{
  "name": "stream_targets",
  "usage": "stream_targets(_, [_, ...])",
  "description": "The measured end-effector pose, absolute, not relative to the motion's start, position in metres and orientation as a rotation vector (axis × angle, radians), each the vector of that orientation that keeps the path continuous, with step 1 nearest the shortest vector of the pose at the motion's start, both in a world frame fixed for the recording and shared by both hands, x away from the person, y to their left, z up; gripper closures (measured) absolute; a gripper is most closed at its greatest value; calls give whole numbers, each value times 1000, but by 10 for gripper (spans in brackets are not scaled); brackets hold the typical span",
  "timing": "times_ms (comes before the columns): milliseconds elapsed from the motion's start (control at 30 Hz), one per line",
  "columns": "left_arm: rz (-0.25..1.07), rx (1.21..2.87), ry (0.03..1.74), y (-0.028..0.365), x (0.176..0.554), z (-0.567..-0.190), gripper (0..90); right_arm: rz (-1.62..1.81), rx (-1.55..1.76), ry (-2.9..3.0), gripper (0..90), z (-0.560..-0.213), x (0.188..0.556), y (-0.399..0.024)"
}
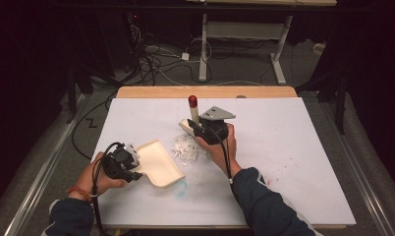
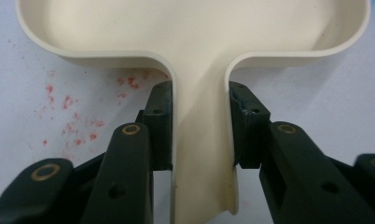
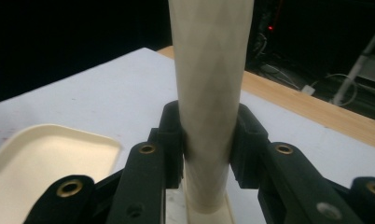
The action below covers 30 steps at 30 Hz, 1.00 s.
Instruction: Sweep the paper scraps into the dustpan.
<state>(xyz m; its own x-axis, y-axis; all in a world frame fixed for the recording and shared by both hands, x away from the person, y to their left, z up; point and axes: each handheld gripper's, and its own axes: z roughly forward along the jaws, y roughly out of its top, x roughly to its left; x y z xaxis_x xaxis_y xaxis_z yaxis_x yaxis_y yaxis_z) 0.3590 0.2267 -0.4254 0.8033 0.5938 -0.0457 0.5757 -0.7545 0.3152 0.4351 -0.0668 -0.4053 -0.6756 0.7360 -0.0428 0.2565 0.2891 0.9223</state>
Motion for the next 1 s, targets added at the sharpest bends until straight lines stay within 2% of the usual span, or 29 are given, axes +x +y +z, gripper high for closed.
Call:
stream_targets(400, [77, 2702, 883, 215, 362, -427, 631, 1463, 852, 2123, 697, -410, 412, -45])
stream_targets(1000, [71, 2691, 877, 211, 362, -429, 631, 1543, 677, 2221, 710, -395, 384, -13])
